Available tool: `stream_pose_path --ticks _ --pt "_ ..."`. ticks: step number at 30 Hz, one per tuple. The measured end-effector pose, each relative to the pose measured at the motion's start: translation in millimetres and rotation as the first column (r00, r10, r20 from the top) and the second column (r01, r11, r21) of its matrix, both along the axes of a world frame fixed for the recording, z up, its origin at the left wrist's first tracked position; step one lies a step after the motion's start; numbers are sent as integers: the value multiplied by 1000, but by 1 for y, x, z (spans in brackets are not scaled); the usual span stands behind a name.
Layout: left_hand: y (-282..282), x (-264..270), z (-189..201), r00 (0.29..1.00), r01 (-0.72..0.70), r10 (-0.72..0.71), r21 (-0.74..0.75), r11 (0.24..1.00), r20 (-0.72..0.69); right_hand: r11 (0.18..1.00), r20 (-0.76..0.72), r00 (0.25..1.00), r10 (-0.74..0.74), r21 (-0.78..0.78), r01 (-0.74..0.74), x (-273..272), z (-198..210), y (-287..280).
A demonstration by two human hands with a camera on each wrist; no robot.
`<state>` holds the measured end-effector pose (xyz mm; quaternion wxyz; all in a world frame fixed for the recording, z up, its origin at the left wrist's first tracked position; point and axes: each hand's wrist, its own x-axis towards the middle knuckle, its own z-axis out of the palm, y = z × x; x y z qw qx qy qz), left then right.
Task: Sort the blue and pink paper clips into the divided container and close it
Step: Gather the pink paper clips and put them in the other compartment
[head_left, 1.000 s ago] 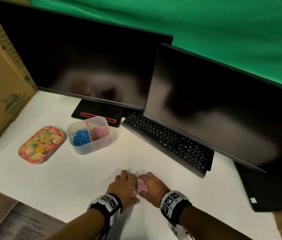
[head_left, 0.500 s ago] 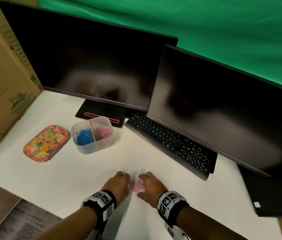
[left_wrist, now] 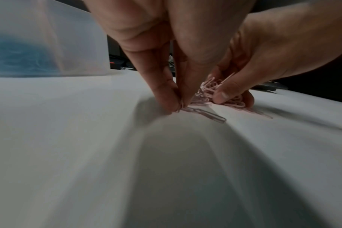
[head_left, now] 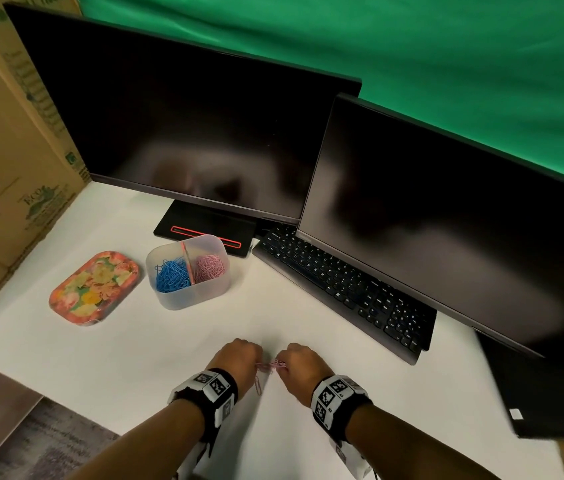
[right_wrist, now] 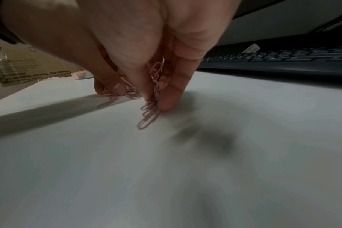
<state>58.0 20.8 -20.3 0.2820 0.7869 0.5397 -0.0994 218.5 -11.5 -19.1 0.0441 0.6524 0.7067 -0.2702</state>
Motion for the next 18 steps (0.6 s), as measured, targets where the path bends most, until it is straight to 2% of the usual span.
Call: stream_pose_path --ticks 4,10,14,18 --pt "4 -11 0 996 -79 80 -6 997 46 1000 -38 999 -23 -18 23 8 4 1" --pt "8 -26 5 947 -225 222 -16 974 231 996 -158 987 -32 77 45 16 25 13" --pt "15 -41 28 860 -359 331 -1 933 388 984 -255 967 -21 165 65 3 45 38" --pt "51 -60 57 714 -540 474 -27 841 515 969 -300 954 8 236 66 -20 59 68"
